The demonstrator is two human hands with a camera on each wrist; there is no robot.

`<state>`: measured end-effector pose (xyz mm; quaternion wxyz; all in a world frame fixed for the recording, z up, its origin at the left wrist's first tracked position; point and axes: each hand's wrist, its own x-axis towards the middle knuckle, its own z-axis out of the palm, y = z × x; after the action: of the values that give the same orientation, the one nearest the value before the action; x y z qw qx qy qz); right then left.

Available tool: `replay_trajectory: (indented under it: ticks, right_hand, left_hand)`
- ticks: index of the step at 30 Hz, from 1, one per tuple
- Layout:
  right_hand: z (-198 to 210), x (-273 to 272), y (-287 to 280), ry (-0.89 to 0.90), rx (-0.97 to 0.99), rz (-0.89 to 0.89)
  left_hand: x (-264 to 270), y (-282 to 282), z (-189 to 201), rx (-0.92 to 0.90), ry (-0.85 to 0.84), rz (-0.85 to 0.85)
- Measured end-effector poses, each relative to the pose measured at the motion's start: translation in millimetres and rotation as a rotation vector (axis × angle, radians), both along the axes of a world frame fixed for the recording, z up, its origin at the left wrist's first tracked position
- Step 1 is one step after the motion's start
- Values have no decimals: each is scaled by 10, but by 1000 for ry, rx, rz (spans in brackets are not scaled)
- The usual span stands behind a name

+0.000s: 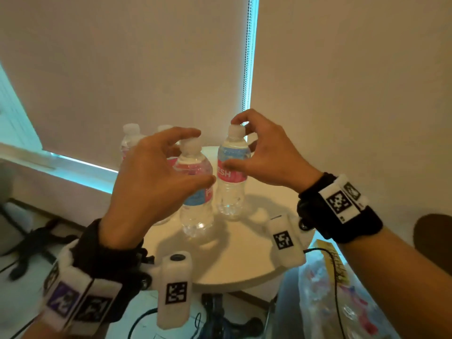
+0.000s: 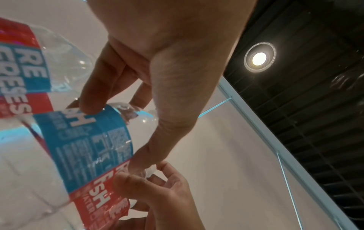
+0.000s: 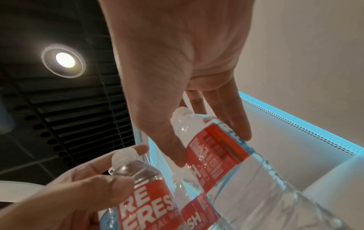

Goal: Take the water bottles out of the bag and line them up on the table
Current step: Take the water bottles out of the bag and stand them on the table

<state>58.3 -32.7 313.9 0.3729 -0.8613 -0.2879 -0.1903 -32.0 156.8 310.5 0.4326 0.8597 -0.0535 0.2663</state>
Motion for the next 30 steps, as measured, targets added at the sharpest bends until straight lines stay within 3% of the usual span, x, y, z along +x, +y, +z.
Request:
replay_trajectory:
  ticks: [10,22,27,30]
  right_hand:
    - [-127,250,425,54,-31,11]
    - [-191,270,410,66,-43,48]
    - [-160,164,290,72,-54,10]
    - [-91,-11,25,23,24,-72]
  left_hand:
    - [258,108,-149,118,-28,139]
    - [161,137,-23,546,-12,211]
    - [169,125,-18,549,5,180]
    - [139,72,-80,450,-131,131]
